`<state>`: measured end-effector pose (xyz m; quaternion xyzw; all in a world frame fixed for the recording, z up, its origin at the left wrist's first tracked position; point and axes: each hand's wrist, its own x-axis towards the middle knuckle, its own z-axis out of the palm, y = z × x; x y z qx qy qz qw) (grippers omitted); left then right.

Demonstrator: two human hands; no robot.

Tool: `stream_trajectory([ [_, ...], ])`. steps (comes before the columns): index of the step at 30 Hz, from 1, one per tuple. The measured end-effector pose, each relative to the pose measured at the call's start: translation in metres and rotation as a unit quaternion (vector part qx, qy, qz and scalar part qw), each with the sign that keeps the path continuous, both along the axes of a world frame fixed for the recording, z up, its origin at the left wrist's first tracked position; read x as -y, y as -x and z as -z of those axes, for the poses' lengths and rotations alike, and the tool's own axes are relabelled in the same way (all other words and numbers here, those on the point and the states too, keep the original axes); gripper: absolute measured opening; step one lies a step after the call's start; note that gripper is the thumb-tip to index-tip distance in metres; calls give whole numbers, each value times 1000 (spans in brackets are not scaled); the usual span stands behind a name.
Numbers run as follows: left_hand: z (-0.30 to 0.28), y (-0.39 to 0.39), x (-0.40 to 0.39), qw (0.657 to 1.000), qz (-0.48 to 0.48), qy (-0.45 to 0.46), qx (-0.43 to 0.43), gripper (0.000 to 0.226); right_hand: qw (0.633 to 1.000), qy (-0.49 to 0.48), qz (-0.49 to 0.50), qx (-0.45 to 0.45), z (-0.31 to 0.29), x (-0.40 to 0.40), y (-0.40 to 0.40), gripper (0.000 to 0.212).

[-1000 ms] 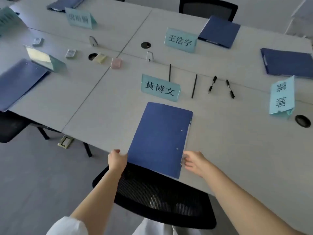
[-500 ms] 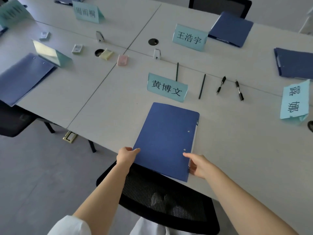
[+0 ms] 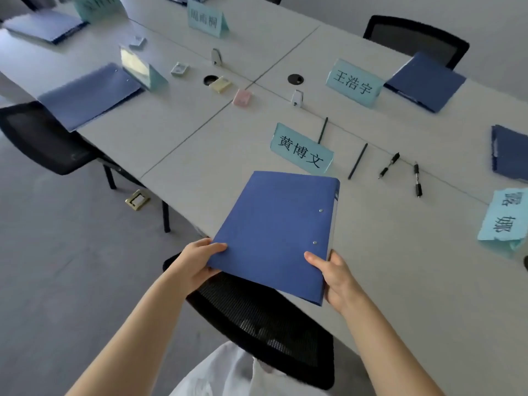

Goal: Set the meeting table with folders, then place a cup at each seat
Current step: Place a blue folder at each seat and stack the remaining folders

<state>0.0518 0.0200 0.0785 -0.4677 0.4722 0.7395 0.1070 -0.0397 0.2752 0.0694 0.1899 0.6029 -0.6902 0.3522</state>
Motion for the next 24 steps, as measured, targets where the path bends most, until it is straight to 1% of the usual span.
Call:
stream_trajectory([
  [5,-25,-61,-1,998,-45,41,-34,29,988,45,-137,-60,-28,25,-7,33],
  [7,-32,-85,2,997,-53,41,-43,34,978,55,-184,-75,-34,36,-12,36],
  [9,-40,-108,7,996,-56,28,-56,31,969,55,-225,-81,-40,49,-14,36],
  [12,-54,-135,19,991,-99,17,-90,28,947,55,-306,-84,-52,71,-21,38],
  [14,-58,-153,32,982,-152,7,-110,31,925,57,-365,-87,-58,92,-32,40],
  [16,-60,-172,49,974,-195,2,-117,34,914,55,-391,-96,-62,120,-45,40],
  [18,-62,-188,66,970,-217,4,-112,35,906,54,-406,-107,-64,148,-54,40],
  [21,-65,-222,111,960,-260,31,-99,33,883,48,-449,-125,-68,209,-81,38],
  [24,-70,-254,163,948,-300,62,-83,28,878,41,-461,-120,-67,275,-108,34],
])
